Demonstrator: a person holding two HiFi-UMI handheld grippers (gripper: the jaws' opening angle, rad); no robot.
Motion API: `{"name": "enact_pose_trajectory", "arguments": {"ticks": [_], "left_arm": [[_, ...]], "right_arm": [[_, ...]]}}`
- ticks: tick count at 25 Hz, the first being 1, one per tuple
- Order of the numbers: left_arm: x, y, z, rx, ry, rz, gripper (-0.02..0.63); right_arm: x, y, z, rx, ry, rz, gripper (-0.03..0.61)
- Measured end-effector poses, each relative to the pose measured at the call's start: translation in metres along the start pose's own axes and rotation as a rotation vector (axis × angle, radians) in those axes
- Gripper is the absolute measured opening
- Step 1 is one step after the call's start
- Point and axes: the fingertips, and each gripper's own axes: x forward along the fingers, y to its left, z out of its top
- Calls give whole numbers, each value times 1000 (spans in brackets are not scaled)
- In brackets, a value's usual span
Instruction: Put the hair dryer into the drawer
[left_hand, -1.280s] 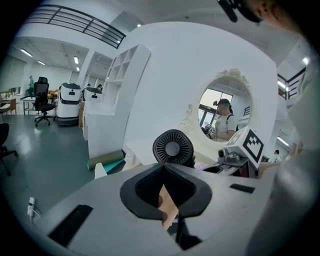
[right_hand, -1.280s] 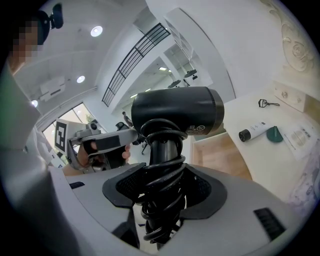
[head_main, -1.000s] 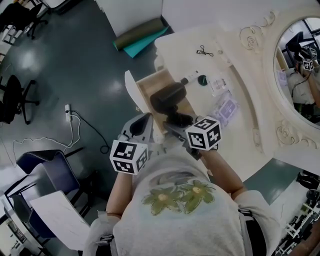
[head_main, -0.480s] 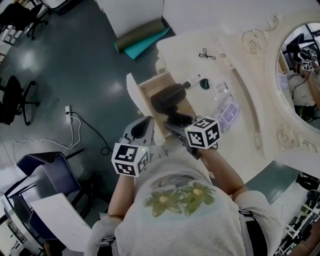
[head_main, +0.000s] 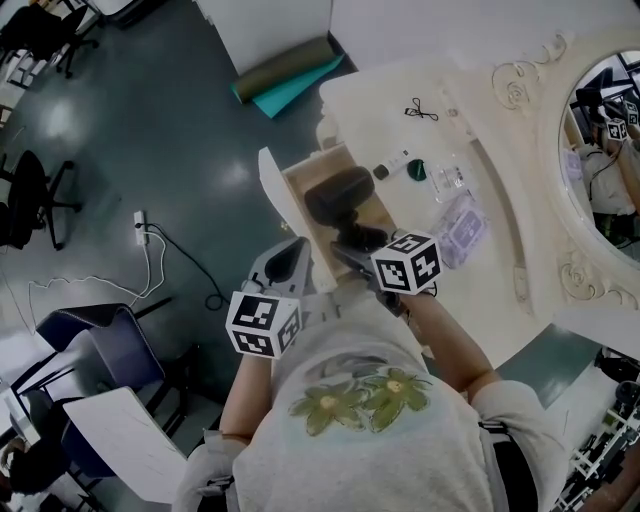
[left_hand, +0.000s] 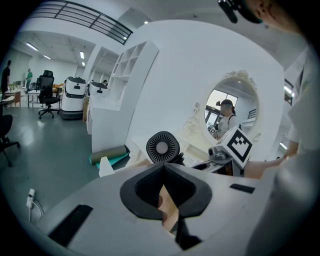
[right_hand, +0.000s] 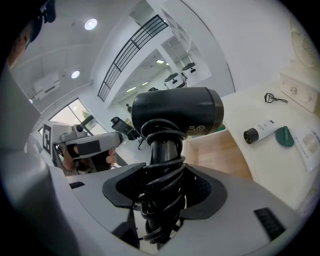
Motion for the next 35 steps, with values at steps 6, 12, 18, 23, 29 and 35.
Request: {"name": "enact_pose_trajectory", "arguments": {"ticks": [6, 12, 18, 23, 29, 35], "left_arm": [[-2, 4, -2, -6, 5, 4, 9], [-3, 10, -6, -14, 12, 13, 9], [-5, 15, -10, -26, 12, 29, 10], [-5, 18, -16, -37, 20, 36, 11], [-4, 21, -19, -40, 28, 42, 10], [-3, 22, -22, -47, 33, 44, 11]], "right_arm": [[8, -6, -1, 9, 10, -10, 227], [14, -9, -4, 12, 21, -13, 227], [21, -15, -8, 11, 37, -20, 227], [26, -18, -12, 14, 48, -21, 227], [33, -24, -14, 20, 51, -22, 227], [41, -30, -18, 26, 60, -28, 227]]}}
